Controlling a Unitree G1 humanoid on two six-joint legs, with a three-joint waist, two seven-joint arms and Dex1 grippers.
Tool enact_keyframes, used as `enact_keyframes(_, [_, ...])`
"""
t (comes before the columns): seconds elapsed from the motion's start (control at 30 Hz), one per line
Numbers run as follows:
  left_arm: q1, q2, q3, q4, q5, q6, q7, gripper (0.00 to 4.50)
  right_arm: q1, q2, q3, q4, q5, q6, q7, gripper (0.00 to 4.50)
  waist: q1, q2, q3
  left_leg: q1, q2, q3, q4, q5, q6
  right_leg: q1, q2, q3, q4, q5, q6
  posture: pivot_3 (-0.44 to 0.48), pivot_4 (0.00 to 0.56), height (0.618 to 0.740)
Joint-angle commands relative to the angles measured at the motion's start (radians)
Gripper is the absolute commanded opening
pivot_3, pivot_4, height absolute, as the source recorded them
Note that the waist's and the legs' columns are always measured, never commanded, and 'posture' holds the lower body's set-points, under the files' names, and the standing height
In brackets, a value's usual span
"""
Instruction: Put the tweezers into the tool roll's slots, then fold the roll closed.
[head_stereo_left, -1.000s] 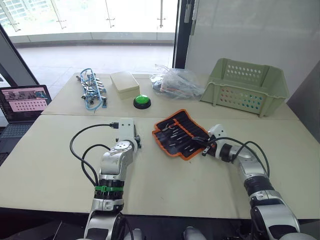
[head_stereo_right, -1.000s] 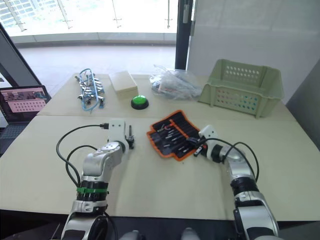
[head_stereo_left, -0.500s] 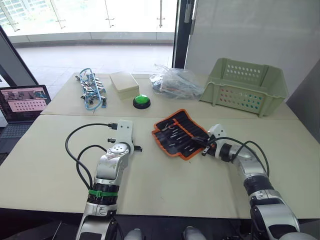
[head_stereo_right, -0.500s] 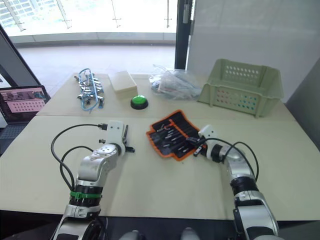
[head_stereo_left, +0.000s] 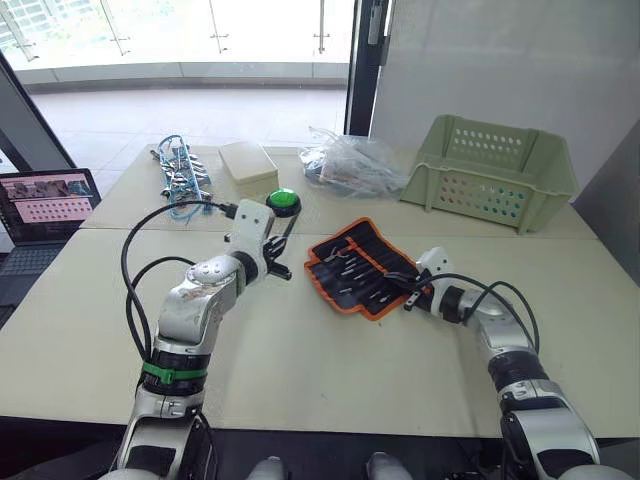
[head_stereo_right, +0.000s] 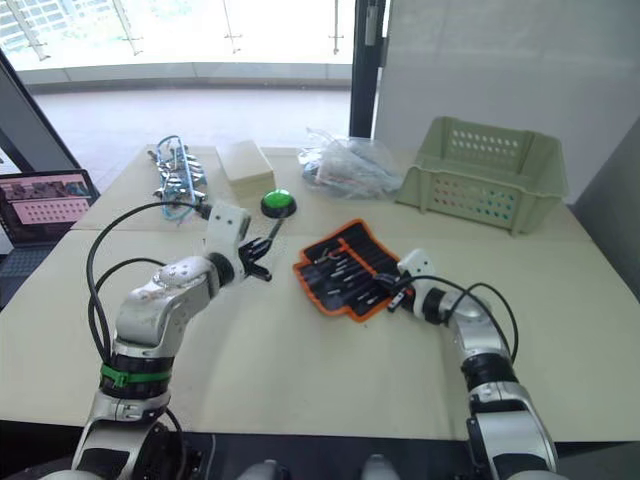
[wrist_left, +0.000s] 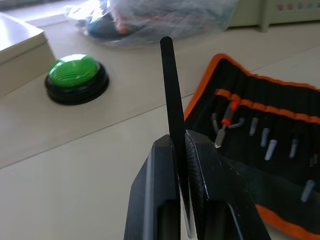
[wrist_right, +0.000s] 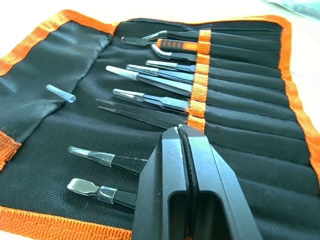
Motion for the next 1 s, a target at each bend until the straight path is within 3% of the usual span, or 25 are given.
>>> enact_keyframes(0.03, [-0.034,0.012,-0.043,-0.017,-0.034,0.009,-0.078,0.03,0.01,-0.01,-0.045,-0.063,0.036,0.012,-0.021,0.0,-0.002,0.0,0.0,0.0,0.0,0.0,-0.001,0.0,0.0,0.0,0.0,0.0,0.0,0.0,0.0,0.0,0.15,0.74])
enact_keyframes(0.27, [-0.072,0.035,-0.209,0.046,-0.027,0.036,-0.209,0.03,0.054,-0.016,-0.058,-0.154,0.049,0.054,-0.049,0.0,-0.005,0.0,0.0,0.0,0.0,0.0,-0.002,0.0,0.0,-0.002,0.0,0.0,0.0,0.0,0.0,0.0,0.15,0.74])
enact_keyframes(0.53, [-0.134,0.045,-0.328,0.096,0.002,0.117,-0.252,0.03,0.09,-0.017,-0.05,-0.22,0.045,0.109,-0.058,0.0,-0.004,0.0,0.001,0.0,0.0,0.0,-0.003,0.0,0.0,-0.002,0.0,0.0,0.0,0.0,0.0,0.0,0.15,0.74])
enact_keyframes(1.0, [-0.195,-0.039,-0.376,0.249,0.059,0.093,-0.249,0.03,0.124,-0.008,-0.032,-0.228,0.026,0.111,-0.081,0.0,-0.003,0.0,0.001,0.0,0.0,0.0,-0.003,0.0,0.0,-0.002,0.0,0.0,0.0,0.0,0.0,0.0,0.15,0.74])
